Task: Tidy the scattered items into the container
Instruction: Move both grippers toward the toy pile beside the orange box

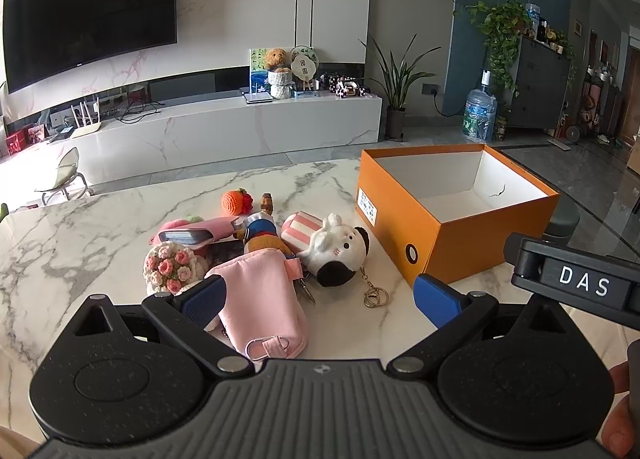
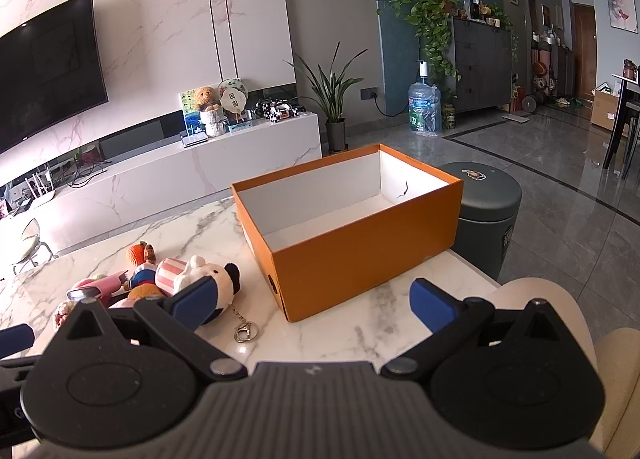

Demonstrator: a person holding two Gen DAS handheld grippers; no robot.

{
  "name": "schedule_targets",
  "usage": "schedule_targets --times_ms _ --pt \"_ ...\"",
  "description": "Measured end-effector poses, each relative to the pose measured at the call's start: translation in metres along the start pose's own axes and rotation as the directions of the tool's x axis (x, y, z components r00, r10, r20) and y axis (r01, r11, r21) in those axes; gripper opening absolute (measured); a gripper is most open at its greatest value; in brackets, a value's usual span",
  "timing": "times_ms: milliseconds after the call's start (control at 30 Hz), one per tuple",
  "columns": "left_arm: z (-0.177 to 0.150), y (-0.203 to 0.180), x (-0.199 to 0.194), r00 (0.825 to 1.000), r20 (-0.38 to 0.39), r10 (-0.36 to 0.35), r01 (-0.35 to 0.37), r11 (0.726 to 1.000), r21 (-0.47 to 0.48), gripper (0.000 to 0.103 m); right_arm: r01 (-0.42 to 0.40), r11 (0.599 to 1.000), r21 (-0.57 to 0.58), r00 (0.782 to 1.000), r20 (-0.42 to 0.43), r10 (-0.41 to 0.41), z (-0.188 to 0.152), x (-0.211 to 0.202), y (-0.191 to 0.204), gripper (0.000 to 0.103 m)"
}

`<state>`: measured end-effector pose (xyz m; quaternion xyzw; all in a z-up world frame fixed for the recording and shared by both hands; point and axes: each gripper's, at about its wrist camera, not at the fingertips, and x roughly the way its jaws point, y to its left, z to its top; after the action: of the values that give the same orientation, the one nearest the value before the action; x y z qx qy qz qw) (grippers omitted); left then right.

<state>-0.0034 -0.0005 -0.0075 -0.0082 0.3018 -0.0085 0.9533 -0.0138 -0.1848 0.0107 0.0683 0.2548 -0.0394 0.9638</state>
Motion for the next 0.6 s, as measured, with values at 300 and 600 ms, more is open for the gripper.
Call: schedule_targets --times_ms 300,600 --pt "0.0002 0.0012 0.0003 1.000 0.001 0.005 -0.005 1.000 0.001 0.103 -0.002 1.000 -0.007 1.000 -0.006 0.002 0.0007 0.0022 0.0029 0.103" --pt "-0.0008 0.0072 0.0077 1.000 -0.007 -0.008 0.008 1.000 0.007 0.103 -0.023 1.000 -0.020 1.000 -0.018 0.023 0.0005 0.0098 0.0074 0.103"
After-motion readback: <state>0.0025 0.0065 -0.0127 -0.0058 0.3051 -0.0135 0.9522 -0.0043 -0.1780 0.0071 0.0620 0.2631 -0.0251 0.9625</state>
